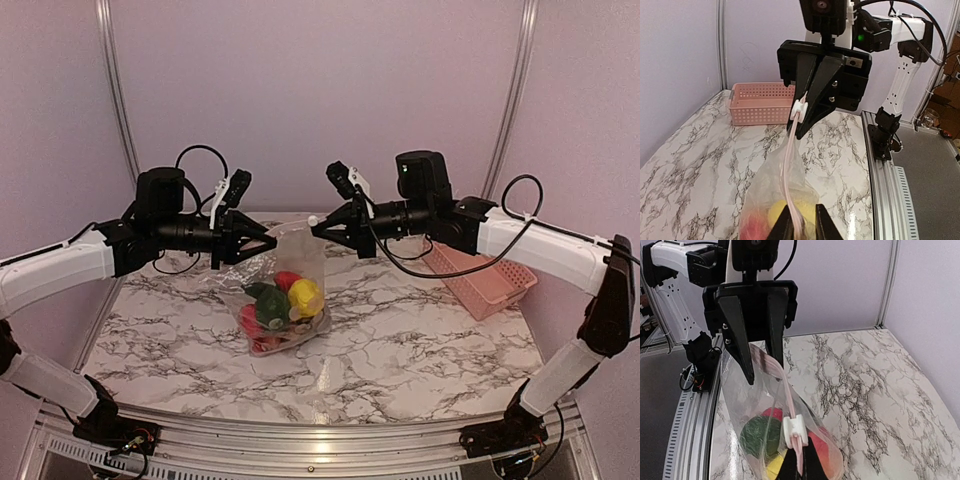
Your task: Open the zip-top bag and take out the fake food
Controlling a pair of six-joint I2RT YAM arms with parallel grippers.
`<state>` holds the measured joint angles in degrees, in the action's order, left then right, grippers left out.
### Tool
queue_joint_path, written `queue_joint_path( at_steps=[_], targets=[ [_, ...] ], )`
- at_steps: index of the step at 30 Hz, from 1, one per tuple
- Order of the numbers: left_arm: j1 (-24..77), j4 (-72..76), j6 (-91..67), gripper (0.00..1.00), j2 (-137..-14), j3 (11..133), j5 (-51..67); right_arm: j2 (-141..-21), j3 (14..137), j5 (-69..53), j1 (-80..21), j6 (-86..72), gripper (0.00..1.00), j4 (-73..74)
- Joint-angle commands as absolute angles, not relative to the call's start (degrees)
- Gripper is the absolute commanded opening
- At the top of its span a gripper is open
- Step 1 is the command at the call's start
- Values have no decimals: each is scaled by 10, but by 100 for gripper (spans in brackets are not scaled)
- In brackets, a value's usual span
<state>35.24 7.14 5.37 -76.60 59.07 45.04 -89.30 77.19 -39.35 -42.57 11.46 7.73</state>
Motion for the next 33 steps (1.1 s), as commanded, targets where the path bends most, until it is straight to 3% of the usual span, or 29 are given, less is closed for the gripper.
queue_joint_path(
  at_steps=[1, 4, 19, 26, 33],
  targets=[
    [354, 20, 83, 30, -772, 655, 420, -907, 810, -384, -435, 137, 0, 117],
    [363, 1, 99, 39, -779, 694, 397, -913, 821, -385, -440, 145, 0, 130],
    [400, -64, 127, 47, -857, 793, 382, -914, 829, -381, -445, 138, 0, 120],
    [405, -70, 130, 47, -883, 796, 390, -912, 824, -381, -445, 129, 0, 111],
    [413, -62, 131, 39, -896, 802, 399, -913, 820, -381, -445, 128, 0, 107]
  ],
)
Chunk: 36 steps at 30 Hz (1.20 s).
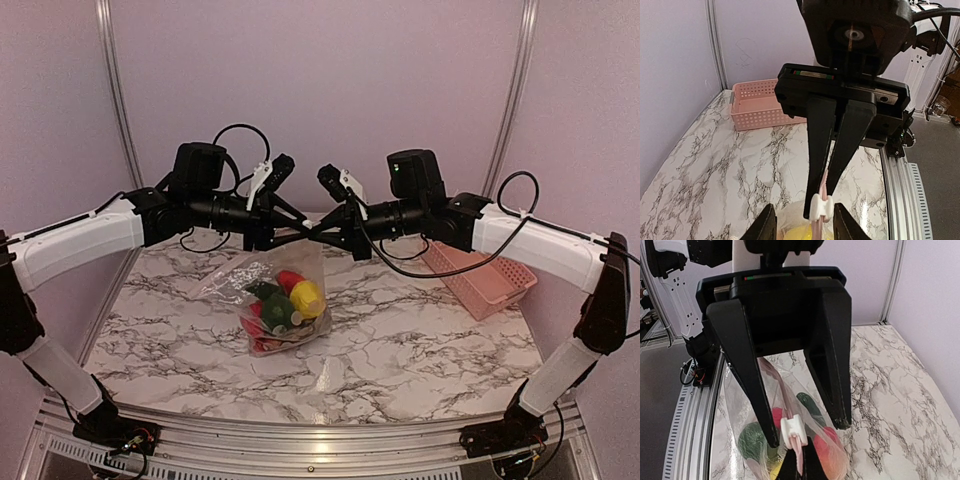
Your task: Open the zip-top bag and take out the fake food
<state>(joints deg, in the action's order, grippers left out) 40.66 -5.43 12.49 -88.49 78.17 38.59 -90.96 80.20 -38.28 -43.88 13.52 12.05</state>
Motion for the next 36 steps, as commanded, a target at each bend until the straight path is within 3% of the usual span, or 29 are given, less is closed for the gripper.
queue_joint_path(
  at_steps=[1, 6, 18, 25, 36],
  targets=[
    [413, -62, 131, 36, -898, 804, 402, -913, 820, -381, -445, 128, 0, 107],
    [414, -54, 123, 25, -899, 801, 413, -914, 818, -381, -445, 127, 0, 107],
    [414, -25, 97, 27, -882, 788, 415, -909, 808, -384, -443, 128, 0, 106],
    [413, -46, 103, 8, -881, 782, 408, -909, 806, -386, -439, 127, 0, 103],
    [407, -66, 118, 6, -849, 737, 394, -862, 742, -384, -390, 48, 0, 23]
  ],
)
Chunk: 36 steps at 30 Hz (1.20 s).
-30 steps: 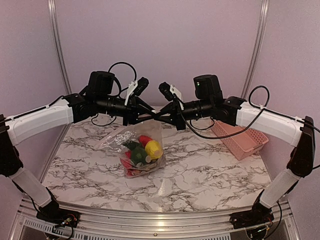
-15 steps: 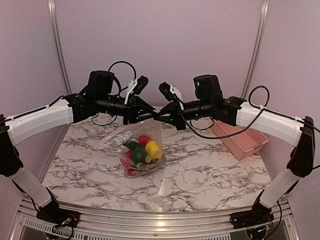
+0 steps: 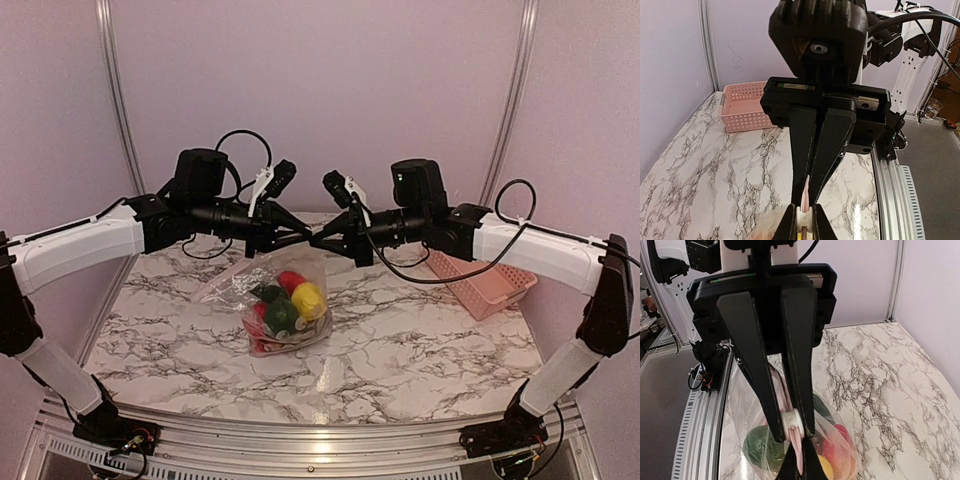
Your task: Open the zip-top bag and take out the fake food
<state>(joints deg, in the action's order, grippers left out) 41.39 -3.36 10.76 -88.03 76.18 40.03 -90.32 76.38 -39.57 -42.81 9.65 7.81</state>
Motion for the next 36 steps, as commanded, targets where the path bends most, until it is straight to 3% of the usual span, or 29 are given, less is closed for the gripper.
queue_joint_path(
  at_steps=[1, 24, 36],
  targets=[
    [406, -69, 119, 6, -845, 731, 390, -857, 733, -384, -385, 42, 0, 15],
    [283, -177, 136, 4, -640, 570, 318, -810, 667, -354, -307, 3, 0, -50],
    [255, -224, 137, 5, -564, 530, 285, -842, 696, -372, -287, -10, 0, -64]
  ],
)
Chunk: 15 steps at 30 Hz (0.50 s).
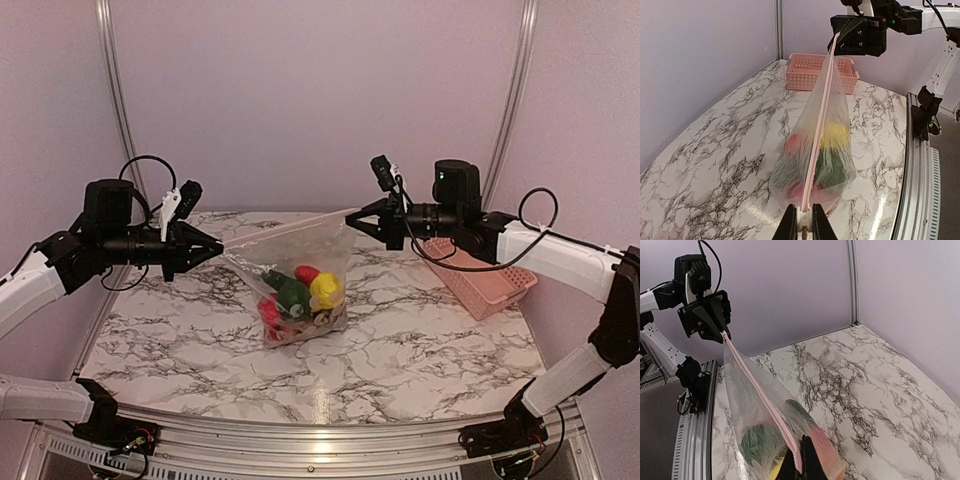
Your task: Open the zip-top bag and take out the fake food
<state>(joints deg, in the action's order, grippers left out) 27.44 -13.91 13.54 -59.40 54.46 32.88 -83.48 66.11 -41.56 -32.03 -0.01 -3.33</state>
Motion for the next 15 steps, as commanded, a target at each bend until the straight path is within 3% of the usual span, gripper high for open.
queue_joint_path(
  at_steps=[1, 5, 9, 15],
  targets=[
    [255, -226, 134, 6, -563, 531, 288, -850, 704, -376, -288, -11, 0, -68],
    [266, -229, 111, 18, -575, 556, 316, -879, 744, -409, -305, -2, 0, -64],
    [298, -235, 94, 40, -602, 603, 309, -901, 774, -425, -336, 41, 0, -32],
    [300, -224, 59, 56, -644, 696, 302, -909, 792, -423, -366, 84, 0, 22]
  ],
)
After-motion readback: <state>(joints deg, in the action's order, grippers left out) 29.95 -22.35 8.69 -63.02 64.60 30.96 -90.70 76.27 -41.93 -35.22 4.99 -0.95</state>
